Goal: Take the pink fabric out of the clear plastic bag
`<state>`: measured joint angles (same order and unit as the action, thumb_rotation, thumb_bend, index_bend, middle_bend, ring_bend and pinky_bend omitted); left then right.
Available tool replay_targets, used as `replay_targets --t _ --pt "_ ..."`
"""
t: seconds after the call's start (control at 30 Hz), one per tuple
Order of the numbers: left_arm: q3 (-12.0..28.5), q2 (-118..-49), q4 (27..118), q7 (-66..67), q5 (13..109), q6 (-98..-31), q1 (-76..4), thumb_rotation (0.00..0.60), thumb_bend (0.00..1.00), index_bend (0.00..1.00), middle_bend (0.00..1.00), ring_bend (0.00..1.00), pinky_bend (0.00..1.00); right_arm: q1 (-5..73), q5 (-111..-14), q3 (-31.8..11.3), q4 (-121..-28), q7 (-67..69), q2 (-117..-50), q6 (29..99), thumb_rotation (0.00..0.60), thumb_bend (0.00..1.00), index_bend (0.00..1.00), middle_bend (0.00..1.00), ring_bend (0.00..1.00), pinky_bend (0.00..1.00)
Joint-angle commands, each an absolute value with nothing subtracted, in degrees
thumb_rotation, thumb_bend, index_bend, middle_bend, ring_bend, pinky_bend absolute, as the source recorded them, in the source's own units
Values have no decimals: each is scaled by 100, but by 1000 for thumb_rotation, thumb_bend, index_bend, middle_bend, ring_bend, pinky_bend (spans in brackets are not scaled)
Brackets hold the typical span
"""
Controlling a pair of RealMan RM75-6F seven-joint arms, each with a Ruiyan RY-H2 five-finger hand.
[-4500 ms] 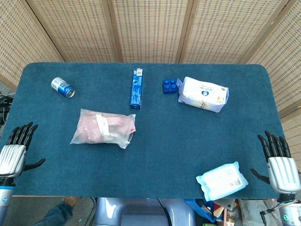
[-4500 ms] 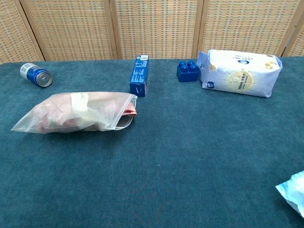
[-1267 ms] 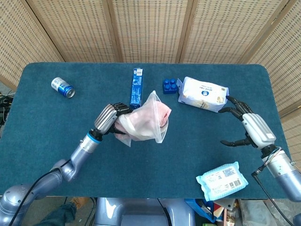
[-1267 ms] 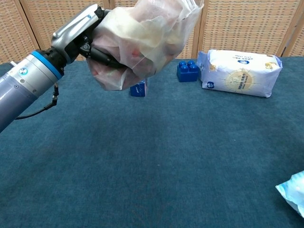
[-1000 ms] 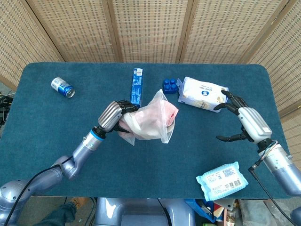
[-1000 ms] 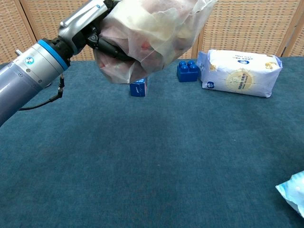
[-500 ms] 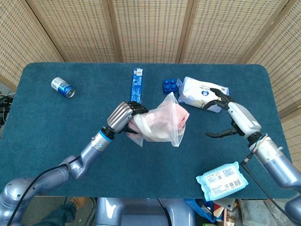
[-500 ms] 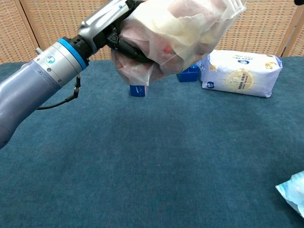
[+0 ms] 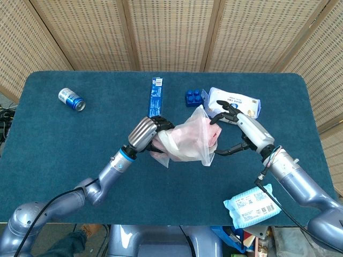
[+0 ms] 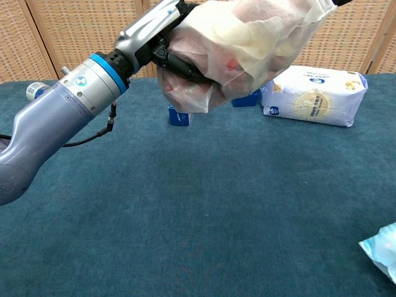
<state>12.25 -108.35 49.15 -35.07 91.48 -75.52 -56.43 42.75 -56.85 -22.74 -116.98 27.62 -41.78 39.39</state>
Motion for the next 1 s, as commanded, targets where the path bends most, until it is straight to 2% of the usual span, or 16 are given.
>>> replay_targets --t 0.03,0.77,1.0 --pt "1225 -10853 4900 -3496 9133 -7528 -5667 600 364 602 618 520 488 4405 -5487 -2225 -11745 2565 -4350 3970 600 0 341 27 0 0" --pt "1362 -11025 4923 -3349 8982 -7397 -5909 600 364 603 618 520 488 4963 -4589 -2137 -11800 1806 -4609 3881 600 0 339 0 0 0" --pt "1403 -11019 4956 -3335 8889 -7312 -5932 600 364 603 618 520 488 4929 -4783 -2130 -11812 1744 -4604 3826 600 0 229 0 0 0"
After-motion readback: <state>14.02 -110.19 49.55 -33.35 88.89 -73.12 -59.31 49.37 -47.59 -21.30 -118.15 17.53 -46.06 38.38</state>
